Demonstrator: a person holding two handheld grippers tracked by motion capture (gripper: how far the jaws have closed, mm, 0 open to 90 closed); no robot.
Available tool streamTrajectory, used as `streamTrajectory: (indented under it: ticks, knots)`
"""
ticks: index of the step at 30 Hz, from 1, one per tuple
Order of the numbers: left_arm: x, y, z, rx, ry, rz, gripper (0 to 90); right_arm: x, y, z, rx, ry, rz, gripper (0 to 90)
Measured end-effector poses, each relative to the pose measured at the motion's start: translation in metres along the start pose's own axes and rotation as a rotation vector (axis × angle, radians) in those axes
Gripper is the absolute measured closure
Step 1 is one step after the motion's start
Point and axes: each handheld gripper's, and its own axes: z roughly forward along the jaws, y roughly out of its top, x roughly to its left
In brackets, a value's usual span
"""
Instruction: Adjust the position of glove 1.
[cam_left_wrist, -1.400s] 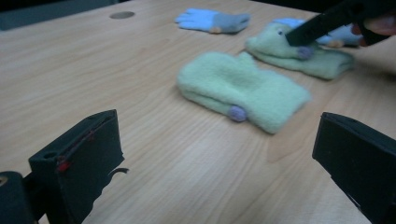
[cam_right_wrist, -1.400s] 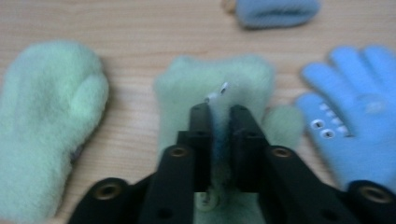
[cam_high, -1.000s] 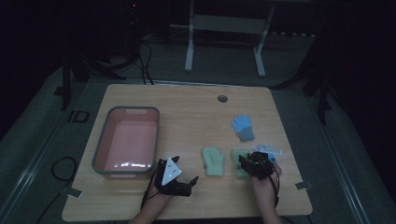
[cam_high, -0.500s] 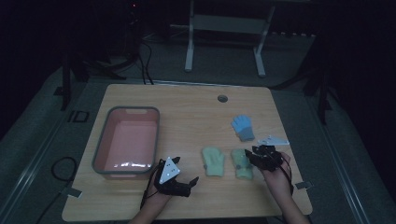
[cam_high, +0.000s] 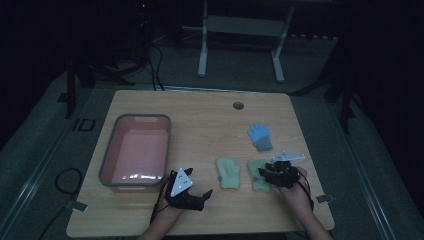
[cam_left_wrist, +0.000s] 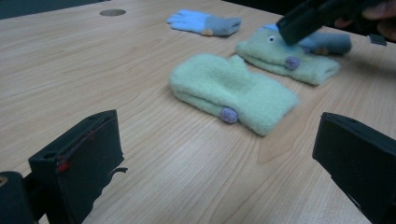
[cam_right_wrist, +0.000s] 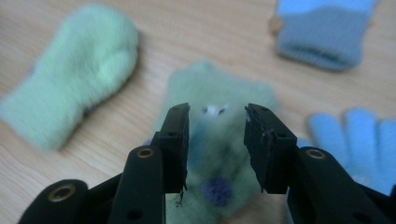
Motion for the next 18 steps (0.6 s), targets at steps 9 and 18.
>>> streamTrajectory:
  ticks: [9,18]
  knots:
    - [-0.001,0.0,0.0,0.007,0.002,0.0,1.8,0.007,-0.012,0.008,0.028,-0.045,-0.037,60.5]
    - [-0.001,0.0,0.0,0.007,0.003,0.001,1.8,0.02,-0.008,0.003,-0.006,-0.079,0.007,83.2]
